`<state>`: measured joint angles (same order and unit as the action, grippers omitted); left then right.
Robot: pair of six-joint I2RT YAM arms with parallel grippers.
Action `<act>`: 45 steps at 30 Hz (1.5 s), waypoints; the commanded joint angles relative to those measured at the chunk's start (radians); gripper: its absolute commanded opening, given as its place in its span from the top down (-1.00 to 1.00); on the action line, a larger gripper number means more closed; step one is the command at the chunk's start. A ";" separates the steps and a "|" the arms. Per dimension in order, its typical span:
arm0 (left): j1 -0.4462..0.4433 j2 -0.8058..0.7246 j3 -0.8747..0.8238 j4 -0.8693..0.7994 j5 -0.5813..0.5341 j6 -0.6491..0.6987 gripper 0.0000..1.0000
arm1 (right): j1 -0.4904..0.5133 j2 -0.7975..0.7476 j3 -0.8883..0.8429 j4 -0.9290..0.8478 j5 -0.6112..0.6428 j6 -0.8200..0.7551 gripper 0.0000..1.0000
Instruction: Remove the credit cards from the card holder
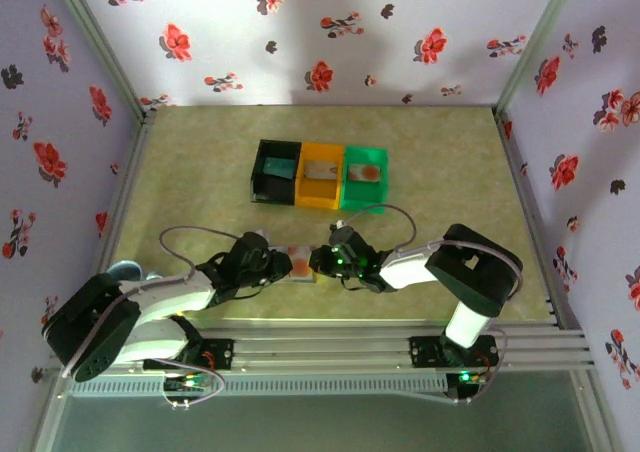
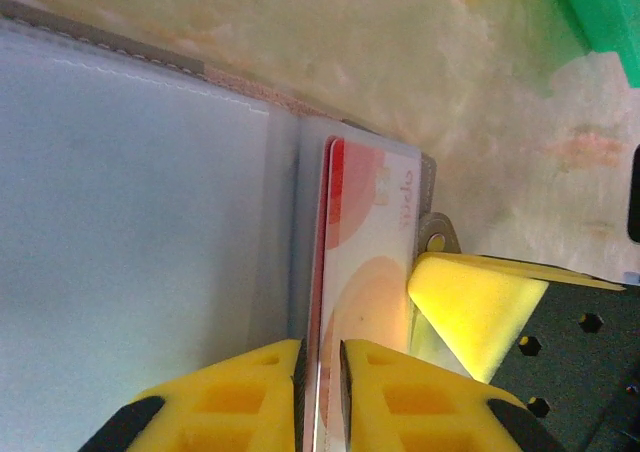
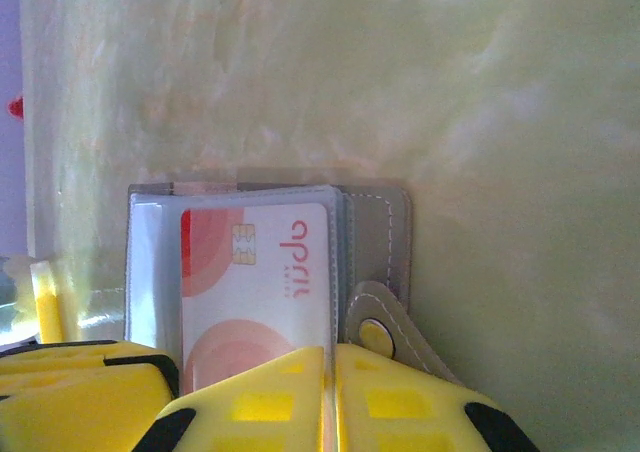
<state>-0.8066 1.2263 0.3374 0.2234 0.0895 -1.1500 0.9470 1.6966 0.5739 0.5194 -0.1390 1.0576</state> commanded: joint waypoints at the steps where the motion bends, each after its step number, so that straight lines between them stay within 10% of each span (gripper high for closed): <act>1: 0.000 -0.029 -0.003 0.129 0.013 -0.005 0.63 | 0.021 0.030 -0.020 -0.010 -0.067 -0.007 0.76; 20: 0.001 -0.031 -0.017 0.107 0.015 0.006 0.75 | 0.021 0.013 -0.044 0.060 -0.086 -0.014 0.75; 28: 0.038 -0.047 0.020 -0.071 0.003 0.028 0.41 | 0.022 -0.001 -0.040 -0.021 -0.042 -0.014 0.75; 45: 0.057 0.050 0.038 -0.055 0.049 0.016 0.39 | 0.025 0.005 -0.026 0.002 -0.068 -0.022 0.75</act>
<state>-0.7578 1.2629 0.3584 0.1627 0.1230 -1.1419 0.9627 1.6833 0.5423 0.5457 -0.2047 1.0481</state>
